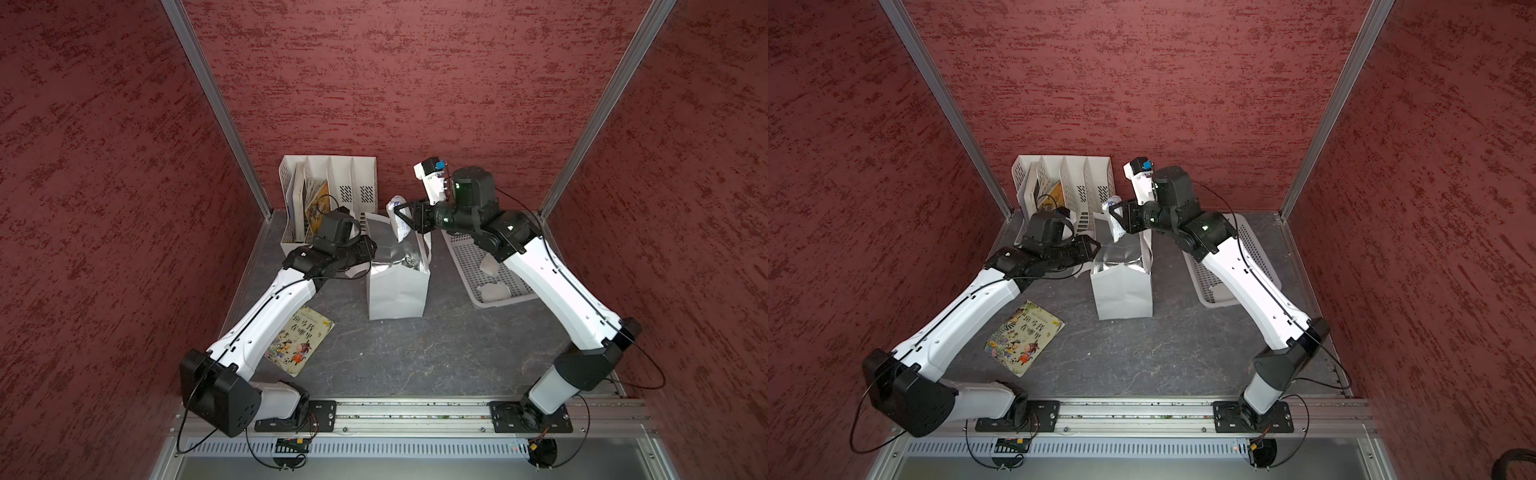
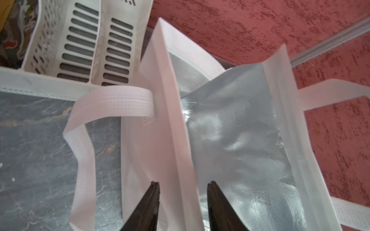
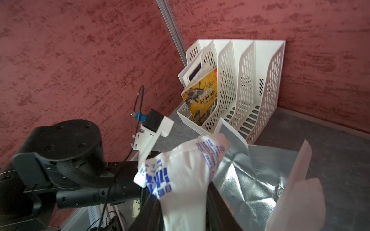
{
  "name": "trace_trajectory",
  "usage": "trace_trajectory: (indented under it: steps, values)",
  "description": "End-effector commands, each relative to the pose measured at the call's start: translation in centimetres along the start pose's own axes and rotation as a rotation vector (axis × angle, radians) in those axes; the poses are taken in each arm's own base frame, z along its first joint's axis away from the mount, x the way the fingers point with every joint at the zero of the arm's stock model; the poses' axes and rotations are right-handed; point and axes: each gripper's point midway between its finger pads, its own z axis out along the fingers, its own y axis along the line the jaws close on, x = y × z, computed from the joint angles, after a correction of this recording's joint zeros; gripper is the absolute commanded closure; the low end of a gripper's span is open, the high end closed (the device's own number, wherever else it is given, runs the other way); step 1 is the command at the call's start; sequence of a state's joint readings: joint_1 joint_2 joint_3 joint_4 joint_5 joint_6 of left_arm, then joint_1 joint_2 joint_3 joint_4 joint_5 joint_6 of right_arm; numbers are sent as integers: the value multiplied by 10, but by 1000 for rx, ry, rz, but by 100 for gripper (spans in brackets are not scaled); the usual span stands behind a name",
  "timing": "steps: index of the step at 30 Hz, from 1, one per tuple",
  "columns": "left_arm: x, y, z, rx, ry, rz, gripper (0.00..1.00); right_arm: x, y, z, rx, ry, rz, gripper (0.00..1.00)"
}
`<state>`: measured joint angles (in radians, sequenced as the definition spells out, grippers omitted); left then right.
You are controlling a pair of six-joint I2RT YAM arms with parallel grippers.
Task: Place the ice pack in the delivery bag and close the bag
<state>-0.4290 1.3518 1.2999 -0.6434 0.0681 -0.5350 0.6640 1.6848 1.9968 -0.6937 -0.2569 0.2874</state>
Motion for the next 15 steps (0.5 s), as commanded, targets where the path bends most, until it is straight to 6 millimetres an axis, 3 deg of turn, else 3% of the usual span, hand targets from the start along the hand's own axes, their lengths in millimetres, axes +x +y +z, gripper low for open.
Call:
trace_trajectory:
  steps: [1,6,12,15]
  values:
    - [5,9,1,-69,19,42,65,-9,-1,-5,70,-12,-28,67]
    - [10,1,5,-28,41,42,100,13,-24,17,178,79,-32,67]
    - [-11,-38,-27,113,-91,110,100,41,-35,36,279,205,-119,66]
    - [-17,-49,-42,138,-143,137,100,59,-51,40,366,275,-140,66]
